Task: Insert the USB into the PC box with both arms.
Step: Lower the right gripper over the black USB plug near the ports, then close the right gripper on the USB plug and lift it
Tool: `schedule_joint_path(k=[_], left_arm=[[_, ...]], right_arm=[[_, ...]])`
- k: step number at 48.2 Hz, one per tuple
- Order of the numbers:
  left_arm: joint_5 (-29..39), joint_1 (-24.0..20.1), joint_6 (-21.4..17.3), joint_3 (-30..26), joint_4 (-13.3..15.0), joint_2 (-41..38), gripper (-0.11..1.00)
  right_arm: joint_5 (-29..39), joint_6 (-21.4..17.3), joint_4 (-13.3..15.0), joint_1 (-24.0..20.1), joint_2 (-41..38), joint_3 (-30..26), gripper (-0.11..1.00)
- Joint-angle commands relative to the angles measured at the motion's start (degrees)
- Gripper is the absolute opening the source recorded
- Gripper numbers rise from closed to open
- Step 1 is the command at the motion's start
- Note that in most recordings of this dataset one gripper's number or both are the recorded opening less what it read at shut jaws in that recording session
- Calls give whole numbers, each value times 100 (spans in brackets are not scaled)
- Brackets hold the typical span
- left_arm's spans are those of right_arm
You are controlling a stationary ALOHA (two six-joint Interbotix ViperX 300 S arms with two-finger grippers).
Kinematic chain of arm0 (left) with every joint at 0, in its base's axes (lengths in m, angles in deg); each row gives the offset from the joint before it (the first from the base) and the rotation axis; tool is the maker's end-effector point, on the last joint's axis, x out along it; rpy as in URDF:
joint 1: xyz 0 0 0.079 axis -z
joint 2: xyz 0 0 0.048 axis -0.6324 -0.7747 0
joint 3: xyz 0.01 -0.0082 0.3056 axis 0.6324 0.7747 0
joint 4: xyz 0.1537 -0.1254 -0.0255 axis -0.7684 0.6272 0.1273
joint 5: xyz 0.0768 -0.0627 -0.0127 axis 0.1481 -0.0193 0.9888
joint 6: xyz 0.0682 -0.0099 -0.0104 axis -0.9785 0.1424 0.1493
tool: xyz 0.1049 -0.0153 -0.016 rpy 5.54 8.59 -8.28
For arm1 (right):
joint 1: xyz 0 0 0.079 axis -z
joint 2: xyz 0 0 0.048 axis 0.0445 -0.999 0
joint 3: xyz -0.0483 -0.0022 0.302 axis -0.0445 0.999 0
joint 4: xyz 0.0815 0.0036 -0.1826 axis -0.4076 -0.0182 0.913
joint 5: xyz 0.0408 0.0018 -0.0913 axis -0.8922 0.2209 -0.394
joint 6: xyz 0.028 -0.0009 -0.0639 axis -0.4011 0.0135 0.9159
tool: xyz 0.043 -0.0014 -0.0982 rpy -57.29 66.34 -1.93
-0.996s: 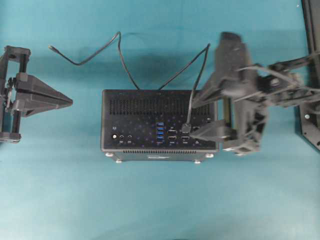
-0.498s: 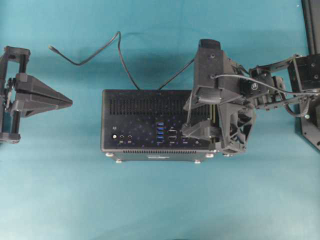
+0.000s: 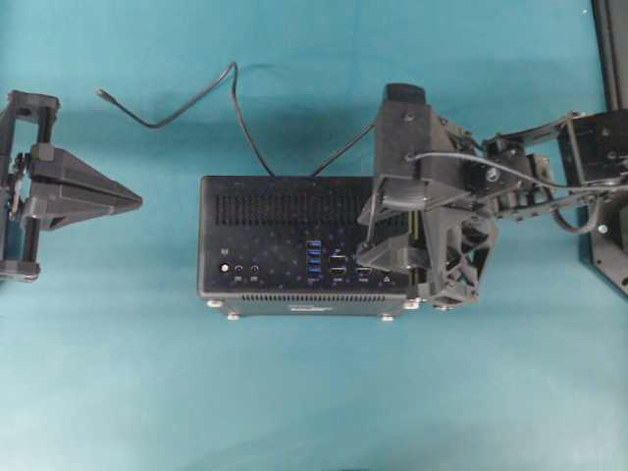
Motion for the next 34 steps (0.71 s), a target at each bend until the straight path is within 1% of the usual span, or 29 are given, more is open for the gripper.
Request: schedule_joint_path(k=[1, 4, 9, 17, 21, 28, 34], left_arm=[[-35, 0, 9, -70, -9, 0, 0], [-35, 0, 9, -70, -9, 0, 0], [-35, 0, 9, -79, -9, 0, 0], [-35, 9, 9, -88, -9, 0, 0], [-35, 0, 9, -88, -18, 9, 0], [-44, 9, 18, -79, -9, 9, 0], [-62, 9, 18, -79, -9, 9, 0]], right_arm=[[-18, -18, 9, -18, 35, -167, 59], [0, -18, 9, -18, 35, -176, 56], [88, -9, 0, -18, 35, -185, 47], [202, -18, 0, -18, 26, -264, 25], [211, -18, 0, -26, 35, -290, 16], [211, -26, 9, -35, 35, -360, 10], [211, -26, 9, -70, 26, -492, 10]])
